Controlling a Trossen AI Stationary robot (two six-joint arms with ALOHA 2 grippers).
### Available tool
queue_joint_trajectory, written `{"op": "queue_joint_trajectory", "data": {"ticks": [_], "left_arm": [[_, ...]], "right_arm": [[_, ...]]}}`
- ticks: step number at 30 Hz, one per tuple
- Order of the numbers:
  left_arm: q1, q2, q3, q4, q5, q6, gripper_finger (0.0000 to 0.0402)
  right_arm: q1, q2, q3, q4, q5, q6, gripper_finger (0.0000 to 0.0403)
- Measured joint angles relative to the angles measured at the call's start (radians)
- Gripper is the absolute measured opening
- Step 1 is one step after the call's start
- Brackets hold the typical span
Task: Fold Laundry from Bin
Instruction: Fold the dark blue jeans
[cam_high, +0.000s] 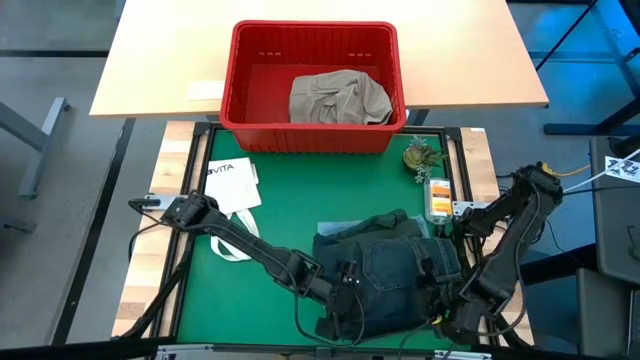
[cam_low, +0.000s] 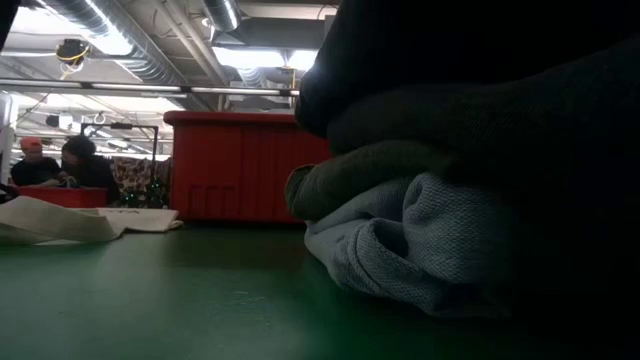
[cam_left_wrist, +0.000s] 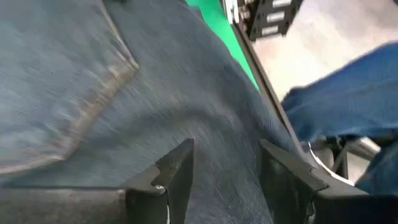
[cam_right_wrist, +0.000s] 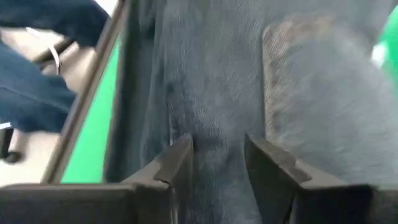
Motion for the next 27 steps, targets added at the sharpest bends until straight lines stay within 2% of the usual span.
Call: {"op": "queue_joint_trajectory", "data": {"ticks": [4,11,20,27], "left_arm": [[-0.002,0.054,0.000,0.000,0.069,-0.006,0.0165],[0.012,0.101,0.000,-0.016,0.145,-0.029,0.0165],[0.039,0.116,-0.015,-0.064,0.153,-0.042,0.0165],[0.041,0.112,-0.043,-0.075,0.192,-0.103,0.0165]], "right_arm": [[0.000,-0.002,-0.121,0.129,-0.089,0.032,0.0143],[0.000,-0.002,-0.281,0.267,-0.114,0.033,0.0143],[-0.001,-0.005,-0.362,0.298,-0.119,0.051,0.0143],[-0.002,-0.003,-0.344,0.289,-0.163,0.077,0.0143]]}}
